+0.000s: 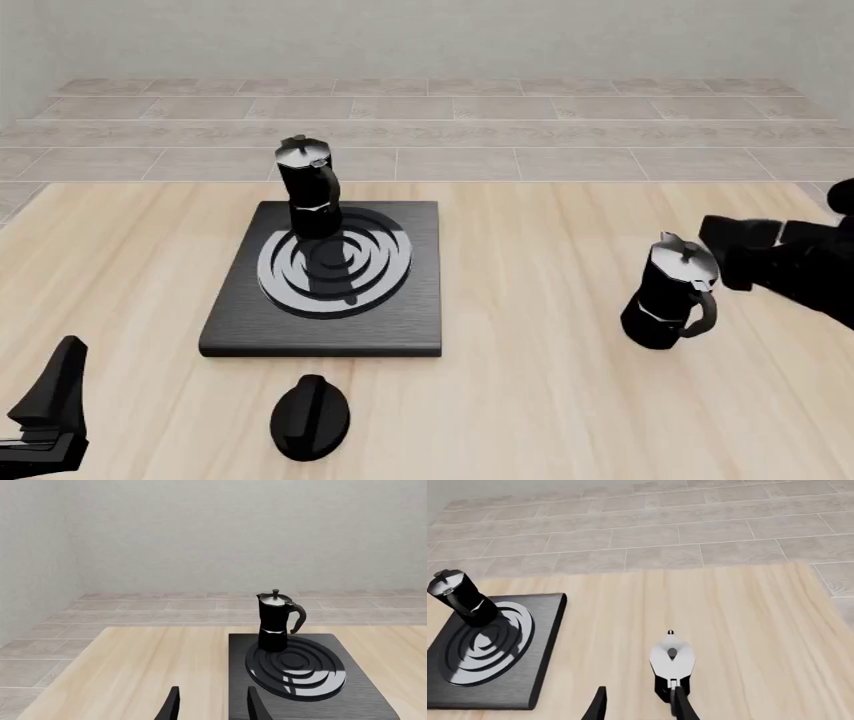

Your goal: Put both moka pots on the stove.

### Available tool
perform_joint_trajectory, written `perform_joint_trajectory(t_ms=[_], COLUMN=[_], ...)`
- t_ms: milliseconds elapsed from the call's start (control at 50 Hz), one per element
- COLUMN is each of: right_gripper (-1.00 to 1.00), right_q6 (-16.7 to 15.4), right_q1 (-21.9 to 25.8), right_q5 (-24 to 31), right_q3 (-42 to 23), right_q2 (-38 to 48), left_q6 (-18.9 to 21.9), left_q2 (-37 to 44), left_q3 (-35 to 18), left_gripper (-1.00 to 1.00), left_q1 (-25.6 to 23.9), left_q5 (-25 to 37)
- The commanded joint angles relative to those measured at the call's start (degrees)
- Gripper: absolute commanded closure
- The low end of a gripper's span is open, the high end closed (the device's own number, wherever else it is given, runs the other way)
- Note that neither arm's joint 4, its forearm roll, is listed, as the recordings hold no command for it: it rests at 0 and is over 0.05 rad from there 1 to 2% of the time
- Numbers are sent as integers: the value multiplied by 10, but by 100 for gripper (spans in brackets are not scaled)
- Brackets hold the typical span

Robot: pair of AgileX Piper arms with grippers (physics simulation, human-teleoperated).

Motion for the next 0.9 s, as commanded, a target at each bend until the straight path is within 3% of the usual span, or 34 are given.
perform_joint_trajectory(t_ms=[20, 580, 900], right_gripper=[-100, -100, -100], right_q6=[-14, -65, -64], right_q1=[-32, -71, -67], right_q5=[-2, -68, -111], right_q3=[-9, 7, 29], right_q2=[44, 132, 171], left_q6=[0, 2, 4], left_q2=[0, 0, 0], left_q3=[-1, 0, 3], left_gripper=[-100, -100, -100], left_q1=[0, 3, 3], left_q5=[2, 1, -1])
